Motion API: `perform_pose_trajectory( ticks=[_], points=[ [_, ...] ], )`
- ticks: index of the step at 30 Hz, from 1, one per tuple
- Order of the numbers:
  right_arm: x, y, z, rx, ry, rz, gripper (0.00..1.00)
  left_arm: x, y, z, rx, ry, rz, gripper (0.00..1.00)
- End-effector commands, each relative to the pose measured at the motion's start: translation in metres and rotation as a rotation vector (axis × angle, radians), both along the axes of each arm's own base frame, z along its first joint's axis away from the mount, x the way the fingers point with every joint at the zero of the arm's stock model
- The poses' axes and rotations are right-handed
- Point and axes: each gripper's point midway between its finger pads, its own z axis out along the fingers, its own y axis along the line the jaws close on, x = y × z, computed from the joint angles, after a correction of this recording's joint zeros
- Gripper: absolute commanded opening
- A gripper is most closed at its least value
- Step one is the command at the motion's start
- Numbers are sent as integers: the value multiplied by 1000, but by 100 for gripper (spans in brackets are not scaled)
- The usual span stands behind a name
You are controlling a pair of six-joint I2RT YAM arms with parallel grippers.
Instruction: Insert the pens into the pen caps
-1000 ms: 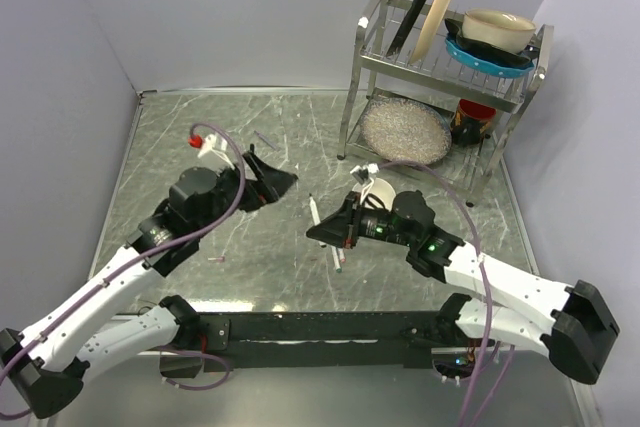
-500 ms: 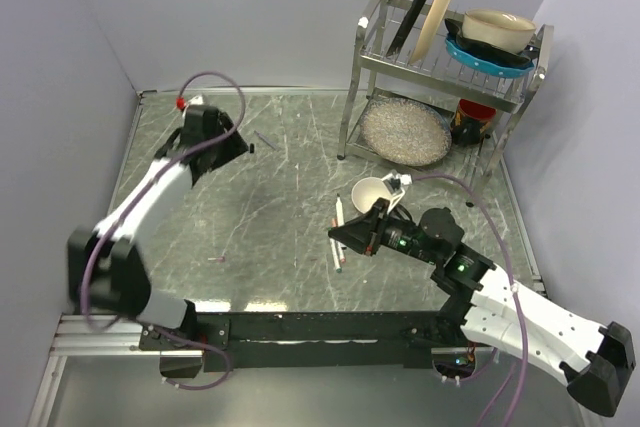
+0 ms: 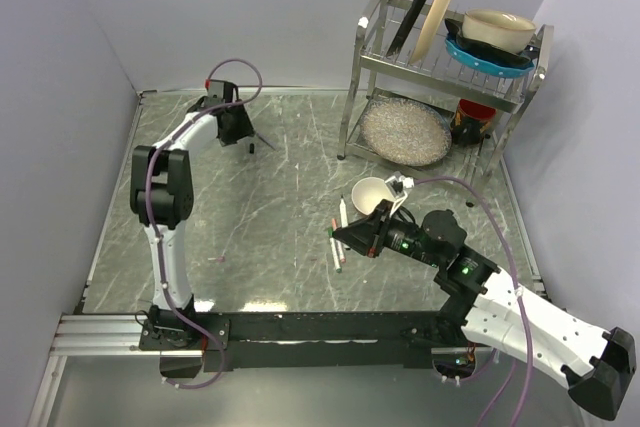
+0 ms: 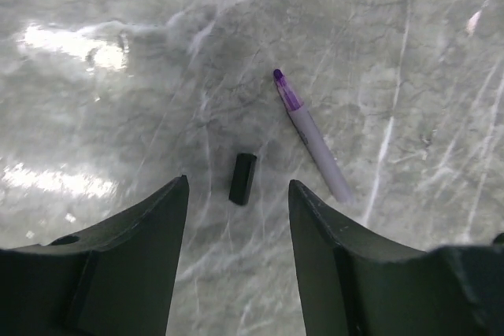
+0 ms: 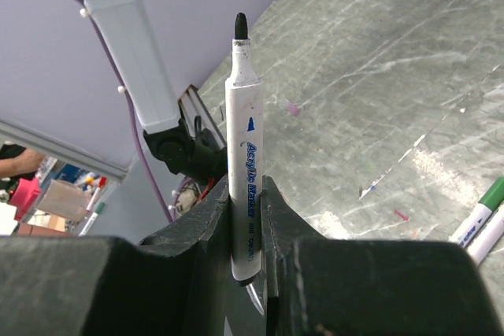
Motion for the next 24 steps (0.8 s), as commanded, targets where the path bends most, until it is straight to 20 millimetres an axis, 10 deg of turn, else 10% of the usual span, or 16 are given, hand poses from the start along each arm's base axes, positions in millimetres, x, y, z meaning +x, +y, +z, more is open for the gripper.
perform_pose_trajectory(
  ticks=[1,24],
  points=[
    [1,3,4,9,-43,16,0,21,-12,7,-15,-45,-79,58],
    [6,7,3,-10,-36,11,0,0,-11,-48,61,72,-102,46]
  ],
)
